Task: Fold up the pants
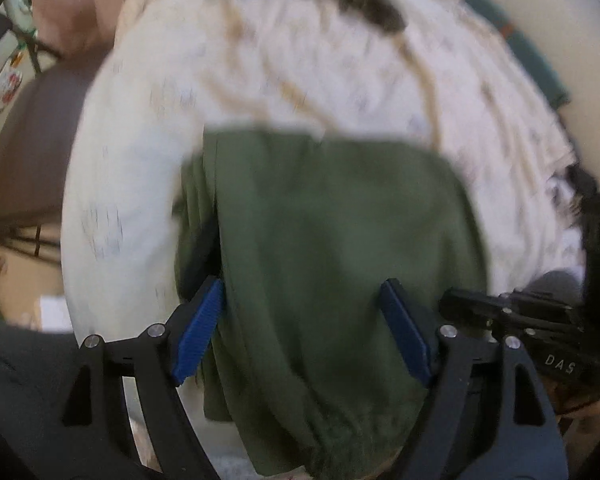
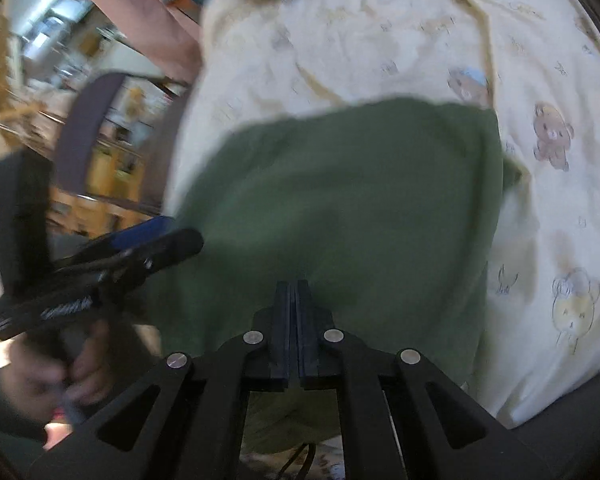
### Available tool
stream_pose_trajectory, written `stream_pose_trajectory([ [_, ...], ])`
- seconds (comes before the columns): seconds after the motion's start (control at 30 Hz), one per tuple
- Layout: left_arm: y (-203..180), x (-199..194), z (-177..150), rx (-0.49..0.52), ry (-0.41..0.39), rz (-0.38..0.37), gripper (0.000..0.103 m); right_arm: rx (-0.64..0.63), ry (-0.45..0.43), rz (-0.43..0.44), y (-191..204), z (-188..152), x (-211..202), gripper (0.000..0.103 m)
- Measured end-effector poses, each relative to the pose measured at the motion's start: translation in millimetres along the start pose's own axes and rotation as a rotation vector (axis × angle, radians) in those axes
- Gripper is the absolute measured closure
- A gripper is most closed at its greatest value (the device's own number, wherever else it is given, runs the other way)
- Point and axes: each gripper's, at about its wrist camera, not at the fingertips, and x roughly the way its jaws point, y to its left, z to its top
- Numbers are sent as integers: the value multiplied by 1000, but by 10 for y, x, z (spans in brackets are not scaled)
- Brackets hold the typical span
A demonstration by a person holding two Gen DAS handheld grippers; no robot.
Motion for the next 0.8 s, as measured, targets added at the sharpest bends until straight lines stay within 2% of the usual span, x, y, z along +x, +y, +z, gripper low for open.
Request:
stream_pose_trajectory([
  [0.07,81,104,-135,-1,59,39,26,46,6,10,-52,-82,103,99],
  [0.1,102,199,-238,6,119,49,25,79,13,17,-122,-133,122,99],
  [0.2,223,346,-414,-36,238,-2,22,160,83,47,-308,-334,156,100],
  [0.23,252,343,-452,-39,249,-8,22,179,107,70,-318,-411,149,100],
  [0.33,306,167,-494,-69,240,-32,22,171,141,128,-233,-536,47,98],
  [0.43,365,-117,-396,-103,176,-107,22,105,46,122,-163,-476,-241,98],
  [0.47,390,-209,-343,-105,142,-114,21,94,-24,129,-188,-417,-409,98],
  [0.5,462,-350,-250,-110,74,-113,15,96,-62,135,-250,-347,-495,96],
  [0.53,526,-432,-183,-120,23,-100,10,112,-121,146,-335,-275,-628,91],
  [0.57,606,-492,-122,-140,-20,-87,2,131,-160,151,-417,-217,-704,72],
  [0.6,785,-551,-73,-196,-69,-93,0,145,-183,157,-480,-170,-747,31],
  [0.63,932,-539,-41,-259,-72,-108,0,179,-217,167,-588,-113,-809,14],
  [0.67,1079,-496,-20,-326,-61,-128,0,209,-245,174,-678,-75,-848,4],
  [0.73,1359,-343,-21,-452,-41,-156,0,262,-281,208,-820,-69,-888,4],
  [0.8,1437,-165,-122,-508,-19,-143,0,336,-264,228,-988,-38,-803,4],
])
